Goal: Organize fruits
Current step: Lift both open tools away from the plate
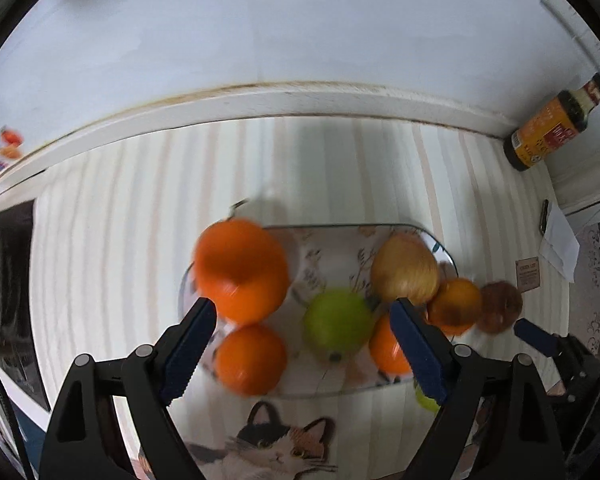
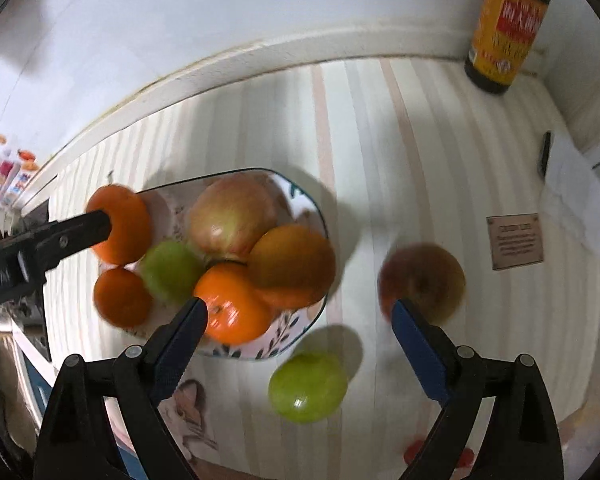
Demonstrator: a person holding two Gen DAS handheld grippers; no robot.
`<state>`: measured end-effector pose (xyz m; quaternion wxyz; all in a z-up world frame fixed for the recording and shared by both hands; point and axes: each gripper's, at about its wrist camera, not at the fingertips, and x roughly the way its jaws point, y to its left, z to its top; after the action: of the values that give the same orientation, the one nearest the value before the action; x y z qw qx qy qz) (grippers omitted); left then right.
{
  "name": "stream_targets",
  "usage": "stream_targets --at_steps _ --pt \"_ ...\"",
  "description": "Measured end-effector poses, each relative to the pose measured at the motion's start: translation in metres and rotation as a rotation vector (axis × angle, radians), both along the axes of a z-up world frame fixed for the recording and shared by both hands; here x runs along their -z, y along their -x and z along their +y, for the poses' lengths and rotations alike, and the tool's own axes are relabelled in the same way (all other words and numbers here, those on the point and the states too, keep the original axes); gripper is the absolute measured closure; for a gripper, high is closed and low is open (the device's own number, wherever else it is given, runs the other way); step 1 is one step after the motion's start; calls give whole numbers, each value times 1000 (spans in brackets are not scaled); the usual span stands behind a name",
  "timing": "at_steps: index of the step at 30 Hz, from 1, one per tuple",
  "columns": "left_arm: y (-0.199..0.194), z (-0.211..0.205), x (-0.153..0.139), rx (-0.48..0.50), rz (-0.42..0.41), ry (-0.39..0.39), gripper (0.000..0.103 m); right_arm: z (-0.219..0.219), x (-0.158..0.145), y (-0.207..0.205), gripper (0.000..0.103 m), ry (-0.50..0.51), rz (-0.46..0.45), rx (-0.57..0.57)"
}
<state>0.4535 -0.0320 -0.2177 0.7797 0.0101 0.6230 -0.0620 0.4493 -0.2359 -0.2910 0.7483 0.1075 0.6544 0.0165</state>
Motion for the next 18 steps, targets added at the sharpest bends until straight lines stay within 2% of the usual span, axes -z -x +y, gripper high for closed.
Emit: stream_targets --at_steps 3,7,18 --pt "25 12 -12 -36 -59 -29 14 9 -19 12 8 25 -31 -19" --pt "54 29 -29 -72 -115 -27 14 18 -49 34 8 47 -83 -27" --pt "127 50 -83 -83 -266 -62 14 44 -117 95 8 95 -201 -19"
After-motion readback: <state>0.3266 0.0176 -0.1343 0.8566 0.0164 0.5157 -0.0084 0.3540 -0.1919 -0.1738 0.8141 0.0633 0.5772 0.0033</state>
